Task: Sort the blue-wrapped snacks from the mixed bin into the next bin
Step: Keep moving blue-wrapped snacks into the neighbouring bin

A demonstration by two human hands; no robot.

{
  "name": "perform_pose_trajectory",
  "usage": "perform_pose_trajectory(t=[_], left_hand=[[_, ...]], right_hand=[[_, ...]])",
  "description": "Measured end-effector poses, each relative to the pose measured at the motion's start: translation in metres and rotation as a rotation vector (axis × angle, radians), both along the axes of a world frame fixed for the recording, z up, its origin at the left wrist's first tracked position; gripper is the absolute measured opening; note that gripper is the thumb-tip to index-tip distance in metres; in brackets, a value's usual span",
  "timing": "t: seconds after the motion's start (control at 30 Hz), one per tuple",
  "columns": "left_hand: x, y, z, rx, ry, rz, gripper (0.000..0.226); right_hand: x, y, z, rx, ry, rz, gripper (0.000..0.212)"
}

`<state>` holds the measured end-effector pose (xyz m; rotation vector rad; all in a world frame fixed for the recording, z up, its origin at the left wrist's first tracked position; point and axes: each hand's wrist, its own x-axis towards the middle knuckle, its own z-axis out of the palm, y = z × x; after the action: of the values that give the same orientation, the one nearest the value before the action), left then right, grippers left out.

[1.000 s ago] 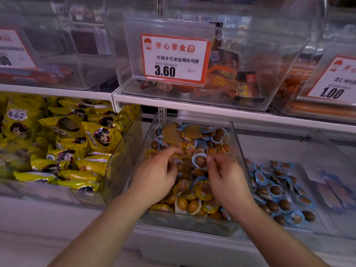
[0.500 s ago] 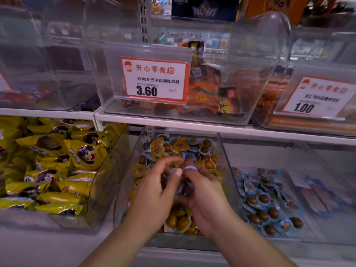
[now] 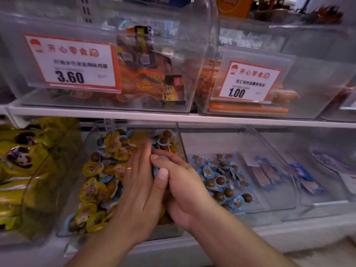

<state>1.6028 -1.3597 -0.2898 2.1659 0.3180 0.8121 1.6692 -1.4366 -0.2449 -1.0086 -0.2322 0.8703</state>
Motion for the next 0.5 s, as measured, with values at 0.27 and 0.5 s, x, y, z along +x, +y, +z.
perform_pose_trajectory(t=[0.27, 0.5], left_hand=[[0.005, 0.031, -0.016, 0.143, 0.143, -0.053, 0.034], [0.001, 0.047, -0.022, 0.275, 0.235, -0.112, 0.034]], right_hand=[[0.109, -0.094, 0.019, -0.72, -0.949, -0.044, 0.025], [0.156, -0.153, -0.01, -1.2, -1.061, 0.108, 0.017]])
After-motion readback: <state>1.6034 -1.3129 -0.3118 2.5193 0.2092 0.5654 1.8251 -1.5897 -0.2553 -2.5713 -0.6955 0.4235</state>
